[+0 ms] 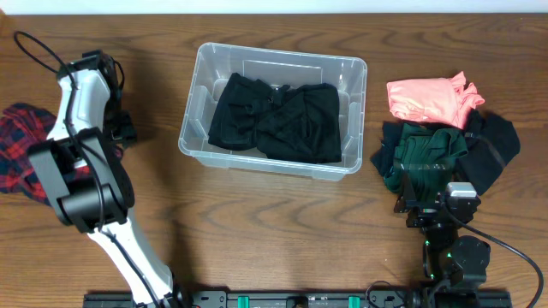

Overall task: Pack container
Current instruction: 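Move the left gripper to the plaid shirt and grasp it, then lift the plaid shirt with the left gripper and carry it over the bin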

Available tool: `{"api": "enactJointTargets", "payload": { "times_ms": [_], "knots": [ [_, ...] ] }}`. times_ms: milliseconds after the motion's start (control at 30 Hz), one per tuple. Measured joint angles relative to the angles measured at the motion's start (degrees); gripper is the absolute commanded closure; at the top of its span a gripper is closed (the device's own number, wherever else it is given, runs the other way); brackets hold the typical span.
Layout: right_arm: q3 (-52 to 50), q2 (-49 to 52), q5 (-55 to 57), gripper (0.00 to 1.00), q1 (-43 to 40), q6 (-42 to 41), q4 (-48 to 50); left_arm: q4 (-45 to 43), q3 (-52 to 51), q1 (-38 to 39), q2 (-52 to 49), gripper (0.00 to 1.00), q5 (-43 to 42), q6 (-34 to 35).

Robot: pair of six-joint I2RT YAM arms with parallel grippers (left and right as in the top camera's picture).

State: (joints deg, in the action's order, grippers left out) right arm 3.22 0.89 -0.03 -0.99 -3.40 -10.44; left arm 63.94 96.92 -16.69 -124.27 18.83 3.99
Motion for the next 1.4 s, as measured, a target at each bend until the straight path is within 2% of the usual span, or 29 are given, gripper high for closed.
{"api": "enactJointTargets", "payload": {
  "times_ms": [500, 867, 1000, 1067, 1200, 1233, 1400],
  "knots": [
    [0.0, 0.0, 0.0, 0.01, 0.0, 0.0, 0.0, -5.9, -0.2, -2.5, -1.9, 0.28, 3.0, 0.5],
    [0.0, 0.0, 0.0, 0.01, 0.0, 0.0, 0.0, -9.7, -5.4, -5.0, -1.6, 0.29, 3.9, 1.6],
    [0.0, 0.0, 0.0, 0.01, 0.0, 0.0, 0.0, -11.1, -6.8, -5.0, -1.0, 0.49, 3.9, 3.2],
    [0.0, 0.0, 0.0, 0.01, 0.0, 0.0, 0.0, -11.5, -7.1, -5.0, -1.0, 0.68, 3.4, 4.0],
    [0.0, 0.0, 0.0, 0.01, 0.0, 0.0, 0.0, -11.5, -7.5, -5.1, -1.0, 0.91, 2.2, 4.6],
    [0.0, 0.0, 0.0, 0.01, 0.0, 0.0, 0.0, -11.3, -7.5, -5.3, -0.9, 0.94, 1.9, 4.4],
    [0.0, 0.0, 0.0, 0.01, 0.0, 0.0, 0.0, -7.8, -5.9, -5.9, -0.8, 0.94, -2.3, 4.8]
  ]
}}
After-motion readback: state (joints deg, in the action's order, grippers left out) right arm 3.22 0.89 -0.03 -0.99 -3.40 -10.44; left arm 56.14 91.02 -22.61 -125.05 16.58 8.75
